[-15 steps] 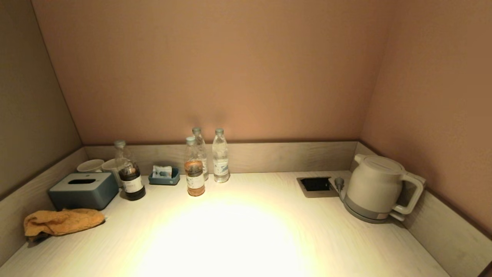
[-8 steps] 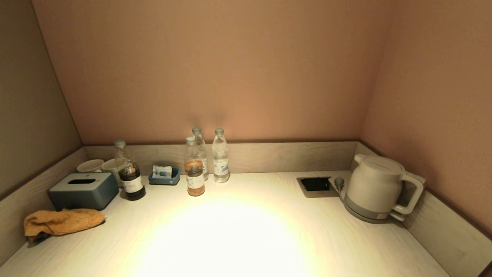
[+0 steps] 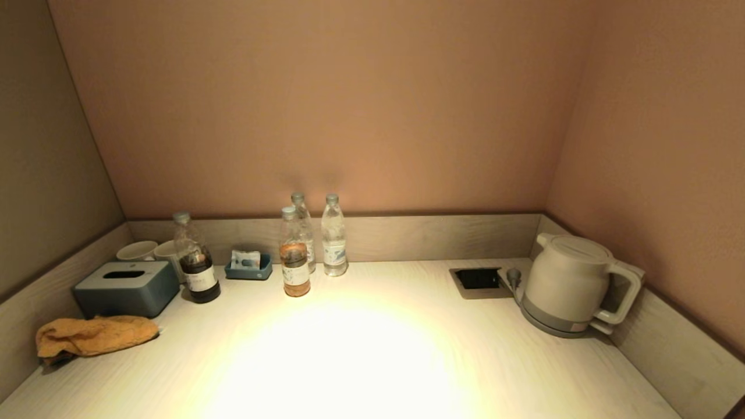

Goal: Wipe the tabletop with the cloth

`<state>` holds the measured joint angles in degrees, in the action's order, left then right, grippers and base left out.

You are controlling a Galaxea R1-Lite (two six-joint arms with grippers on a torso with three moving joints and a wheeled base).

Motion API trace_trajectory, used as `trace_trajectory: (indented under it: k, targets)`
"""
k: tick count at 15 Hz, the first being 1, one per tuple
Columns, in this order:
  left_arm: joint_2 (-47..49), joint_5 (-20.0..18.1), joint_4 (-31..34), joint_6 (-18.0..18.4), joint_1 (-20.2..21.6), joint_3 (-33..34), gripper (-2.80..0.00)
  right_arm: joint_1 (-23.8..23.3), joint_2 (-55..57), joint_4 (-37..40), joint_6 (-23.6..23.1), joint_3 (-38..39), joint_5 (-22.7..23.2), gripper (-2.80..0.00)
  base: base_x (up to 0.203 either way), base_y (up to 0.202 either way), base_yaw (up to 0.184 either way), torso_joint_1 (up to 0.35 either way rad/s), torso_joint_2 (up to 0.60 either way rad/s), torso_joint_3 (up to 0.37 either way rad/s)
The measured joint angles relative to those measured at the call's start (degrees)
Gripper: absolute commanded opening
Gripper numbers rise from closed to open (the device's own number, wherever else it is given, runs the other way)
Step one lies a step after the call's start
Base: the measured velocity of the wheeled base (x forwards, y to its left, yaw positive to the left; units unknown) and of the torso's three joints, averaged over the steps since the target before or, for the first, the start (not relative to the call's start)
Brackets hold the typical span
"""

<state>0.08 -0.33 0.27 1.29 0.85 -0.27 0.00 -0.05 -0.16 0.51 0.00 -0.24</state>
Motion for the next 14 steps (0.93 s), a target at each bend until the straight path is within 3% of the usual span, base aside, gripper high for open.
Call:
trace_trajectory:
  k: [14]
  targets:
    - [0.0,0.0,0.0,0.0,0.0,0.0,-2.8,0.0,0.0,0.0,0.1,0.0,-0.1,-2.8,0.0,0.0,0.0,0.0,0.0,0.0]
